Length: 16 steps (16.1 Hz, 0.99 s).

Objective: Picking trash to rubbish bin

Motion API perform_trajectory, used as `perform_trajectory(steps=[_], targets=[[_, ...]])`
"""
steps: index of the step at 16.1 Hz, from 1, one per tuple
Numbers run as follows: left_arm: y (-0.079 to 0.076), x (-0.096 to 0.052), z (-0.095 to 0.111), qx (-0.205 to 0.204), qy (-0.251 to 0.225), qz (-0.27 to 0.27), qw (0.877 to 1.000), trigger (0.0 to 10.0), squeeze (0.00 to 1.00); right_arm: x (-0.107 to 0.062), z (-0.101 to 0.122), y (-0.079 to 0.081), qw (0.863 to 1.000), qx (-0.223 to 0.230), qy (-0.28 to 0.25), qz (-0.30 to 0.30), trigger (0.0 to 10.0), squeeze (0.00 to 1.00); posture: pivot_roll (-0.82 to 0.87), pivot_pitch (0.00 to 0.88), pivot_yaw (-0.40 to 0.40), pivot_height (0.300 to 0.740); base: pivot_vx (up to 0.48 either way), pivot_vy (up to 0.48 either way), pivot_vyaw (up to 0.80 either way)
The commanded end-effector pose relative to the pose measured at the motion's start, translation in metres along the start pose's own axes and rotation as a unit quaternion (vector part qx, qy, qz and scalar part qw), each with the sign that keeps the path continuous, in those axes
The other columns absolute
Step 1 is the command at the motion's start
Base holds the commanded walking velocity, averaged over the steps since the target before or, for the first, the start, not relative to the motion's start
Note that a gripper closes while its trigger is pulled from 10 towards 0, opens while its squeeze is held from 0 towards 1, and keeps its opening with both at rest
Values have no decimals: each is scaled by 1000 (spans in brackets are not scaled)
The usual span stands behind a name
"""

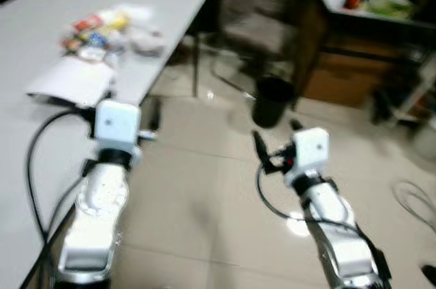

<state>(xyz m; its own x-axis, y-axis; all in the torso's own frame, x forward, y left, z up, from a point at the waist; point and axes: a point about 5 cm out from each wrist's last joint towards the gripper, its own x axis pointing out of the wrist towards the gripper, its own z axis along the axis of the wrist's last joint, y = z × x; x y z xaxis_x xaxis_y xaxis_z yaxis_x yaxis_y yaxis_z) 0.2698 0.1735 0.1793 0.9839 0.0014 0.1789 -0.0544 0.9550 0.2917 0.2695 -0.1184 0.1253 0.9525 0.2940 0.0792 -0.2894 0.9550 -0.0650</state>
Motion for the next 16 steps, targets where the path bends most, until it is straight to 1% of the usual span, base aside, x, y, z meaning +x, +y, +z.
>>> perform_trajectory(steps=[1,2,4,5,7,9,10,13,15,16], targets=[[-8,2,2,-1,-1,-13,1000,10000,0,-3,-2,-9,1000,-2,6,-17,10000,0,-40,0,-51,740,307,0,0],[-8,2,0,-2,3,-13,1000,10000,0,-3,-4,-11,1000,9,12,-25,10000,0,-38,0,-51,740,304,0,0],[-8,3,-1,-4,8,-11,1000,10000,0,-3,-4,-11,1000,8,13,-22,10000,0,-36,0,-55,740,309,0,0],[-8,4,-2,-4,10,-11,1000,10000,0,-2,-4,-8,1000,17,14,-5,10000,0,-40,0,-57,740,307,0,0],[-4,4,-5,-11,19,2,1000,10000,0,-2,-3,-1,999,-13,15,32,10000,0,-41,0,-55,740,304,0,0],[1,3,-9,-15,29,13,999,10000,0,-2,-6,3,999,-9,22,47,10000,0,-40,0,-55,740,304,0,684],[2,3,-10,-13,31,13,999,10000,0,-3,-7,5,998,-18,24,54,10000,0,-32,0,-60,740,304,0,800],[3,2,-11,-18,34,13,999,10000,0,-4,-9,8,998,-19,25,57,10000,0,-33,0,-58,740,304,0,694],[1,3,-12,-18,36,9,999,10000,0,-3,-9,5,999,1,28,43,10000,0,-32,0,-59,740,304,0,0],[1,3,-12,-18,36,7,999,10000,0,-3,-10,5,999,1,28,44,10000,0,-35,0,-57,740,304,0,0]])
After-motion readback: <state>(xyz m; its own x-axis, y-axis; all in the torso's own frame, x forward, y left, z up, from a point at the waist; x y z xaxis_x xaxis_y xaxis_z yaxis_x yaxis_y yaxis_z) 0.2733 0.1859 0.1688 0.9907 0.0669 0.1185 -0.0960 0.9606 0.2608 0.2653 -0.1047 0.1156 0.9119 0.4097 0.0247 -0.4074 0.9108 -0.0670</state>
